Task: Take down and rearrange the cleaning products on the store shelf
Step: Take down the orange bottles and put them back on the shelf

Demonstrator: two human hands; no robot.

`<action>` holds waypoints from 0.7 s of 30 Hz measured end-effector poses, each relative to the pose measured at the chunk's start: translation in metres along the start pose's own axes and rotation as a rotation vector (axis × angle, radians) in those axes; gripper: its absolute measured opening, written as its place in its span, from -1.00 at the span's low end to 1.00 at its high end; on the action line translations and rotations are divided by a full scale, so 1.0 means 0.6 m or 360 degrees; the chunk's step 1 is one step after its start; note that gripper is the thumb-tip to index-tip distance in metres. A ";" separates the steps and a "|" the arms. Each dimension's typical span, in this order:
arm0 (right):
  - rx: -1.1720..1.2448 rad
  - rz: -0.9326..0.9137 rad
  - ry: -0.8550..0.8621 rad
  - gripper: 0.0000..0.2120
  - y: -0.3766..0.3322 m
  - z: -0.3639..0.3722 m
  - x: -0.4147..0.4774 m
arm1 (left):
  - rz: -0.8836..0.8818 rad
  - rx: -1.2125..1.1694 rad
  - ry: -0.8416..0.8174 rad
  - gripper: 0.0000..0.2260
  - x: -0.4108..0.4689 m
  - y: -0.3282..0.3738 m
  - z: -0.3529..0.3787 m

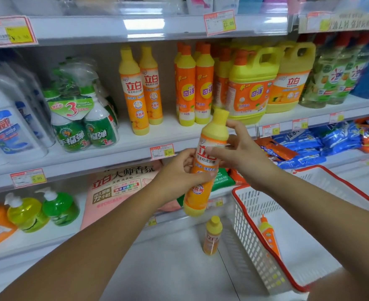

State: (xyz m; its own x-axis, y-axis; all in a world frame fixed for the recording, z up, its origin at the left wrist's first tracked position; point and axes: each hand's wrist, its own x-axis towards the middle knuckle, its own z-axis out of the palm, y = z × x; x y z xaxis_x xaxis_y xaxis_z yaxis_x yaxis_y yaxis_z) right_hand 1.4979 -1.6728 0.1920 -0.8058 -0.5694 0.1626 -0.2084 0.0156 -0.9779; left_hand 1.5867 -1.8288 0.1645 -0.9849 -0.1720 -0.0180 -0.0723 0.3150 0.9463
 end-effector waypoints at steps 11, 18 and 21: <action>-0.1290 0.0431 -0.0281 -0.43 0.243 -0.084 -0.049 | -0.0462 0.0257 0.0155 -0.53 -0.021 -0.221 0.050; -0.1295 0.0562 -0.0206 -0.40 0.413 -0.108 -0.135 | -0.0768 0.0224 0.0248 -0.50 -0.028 -0.392 0.132; -0.1339 0.0493 -0.0116 -0.41 0.431 -0.104 -0.150 | -0.0874 0.0185 0.0198 -0.49 -0.022 -0.421 0.160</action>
State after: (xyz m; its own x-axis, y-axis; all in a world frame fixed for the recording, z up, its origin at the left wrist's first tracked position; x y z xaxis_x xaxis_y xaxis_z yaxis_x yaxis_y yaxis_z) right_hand 1.4820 -1.5661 -0.0673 -0.8620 -0.4902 -0.1290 -0.3480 0.7573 -0.5526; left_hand 1.6027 -1.8163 -0.1055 -0.7726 -0.4460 -0.4519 -0.5918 0.2479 0.7670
